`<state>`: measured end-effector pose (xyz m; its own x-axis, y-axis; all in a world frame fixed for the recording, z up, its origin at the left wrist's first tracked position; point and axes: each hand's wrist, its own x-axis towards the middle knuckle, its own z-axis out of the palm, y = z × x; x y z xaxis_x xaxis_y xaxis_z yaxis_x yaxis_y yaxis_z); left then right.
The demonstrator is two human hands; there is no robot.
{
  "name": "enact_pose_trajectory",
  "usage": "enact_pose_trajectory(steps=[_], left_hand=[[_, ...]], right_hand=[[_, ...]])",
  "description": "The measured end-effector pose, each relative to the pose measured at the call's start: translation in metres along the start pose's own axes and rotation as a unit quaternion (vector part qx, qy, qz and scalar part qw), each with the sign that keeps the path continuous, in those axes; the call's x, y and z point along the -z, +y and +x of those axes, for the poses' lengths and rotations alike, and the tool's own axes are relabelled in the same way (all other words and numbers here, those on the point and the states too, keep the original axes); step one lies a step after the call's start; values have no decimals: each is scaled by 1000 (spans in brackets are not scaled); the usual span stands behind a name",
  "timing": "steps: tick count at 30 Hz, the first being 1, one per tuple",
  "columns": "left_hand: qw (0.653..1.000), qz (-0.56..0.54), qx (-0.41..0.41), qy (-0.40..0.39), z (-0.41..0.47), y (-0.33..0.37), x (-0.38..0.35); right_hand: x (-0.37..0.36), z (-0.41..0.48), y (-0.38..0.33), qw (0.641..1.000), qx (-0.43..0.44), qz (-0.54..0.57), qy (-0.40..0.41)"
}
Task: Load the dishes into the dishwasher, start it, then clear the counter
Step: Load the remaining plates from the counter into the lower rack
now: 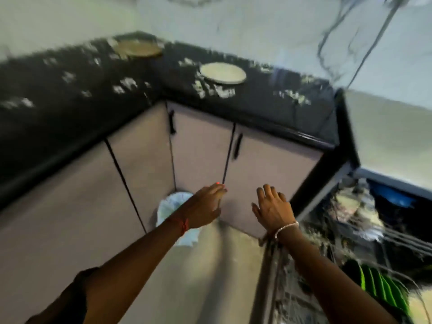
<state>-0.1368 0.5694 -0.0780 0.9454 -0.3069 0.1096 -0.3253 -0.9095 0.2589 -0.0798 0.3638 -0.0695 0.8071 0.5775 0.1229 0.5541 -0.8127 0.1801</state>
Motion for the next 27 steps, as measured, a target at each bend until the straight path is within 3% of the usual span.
enact_pose_trajectory(steps=[4,7,12,20,27], left_hand=[[999,14,40,1,-15,-11,114],[998,29,47,43,-22,-25,185],[993,6,71,91,-29,-35,267],[988,-44,119,91,3,-83,294],[983,-75,163,40,87,-150,264]], right_hand=[[95,39,-7,999,-26,2,33],[178,60,-11,998,-43,-36,32],[255,83,-4,994,-79,-42,57],[275,141,23,987,-159,-31,2],[227,232,52,973,-210,88,-27]])
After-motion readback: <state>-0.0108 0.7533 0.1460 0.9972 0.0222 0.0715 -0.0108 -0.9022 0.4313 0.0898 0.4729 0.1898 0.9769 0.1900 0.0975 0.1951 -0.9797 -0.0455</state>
